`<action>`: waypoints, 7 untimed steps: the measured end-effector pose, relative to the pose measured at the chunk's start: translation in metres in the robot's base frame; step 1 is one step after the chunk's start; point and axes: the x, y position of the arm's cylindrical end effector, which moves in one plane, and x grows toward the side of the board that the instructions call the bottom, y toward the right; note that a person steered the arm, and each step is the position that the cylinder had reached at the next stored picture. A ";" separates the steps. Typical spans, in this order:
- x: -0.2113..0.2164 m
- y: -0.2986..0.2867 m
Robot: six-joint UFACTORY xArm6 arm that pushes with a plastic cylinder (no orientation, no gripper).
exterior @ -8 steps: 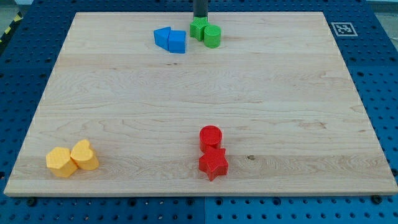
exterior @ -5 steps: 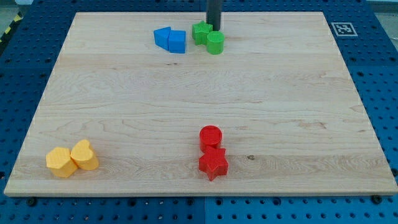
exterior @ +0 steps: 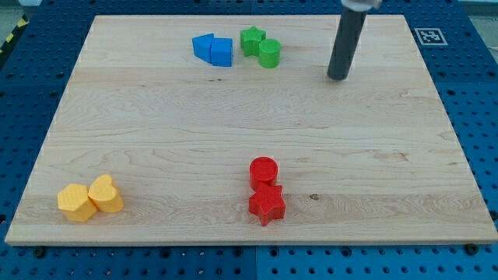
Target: Nudge the green circle up a bit
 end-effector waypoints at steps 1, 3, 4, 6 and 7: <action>0.018 -0.066; 0.009 -0.156; 0.008 -0.159; -0.036 -0.165; -0.039 -0.161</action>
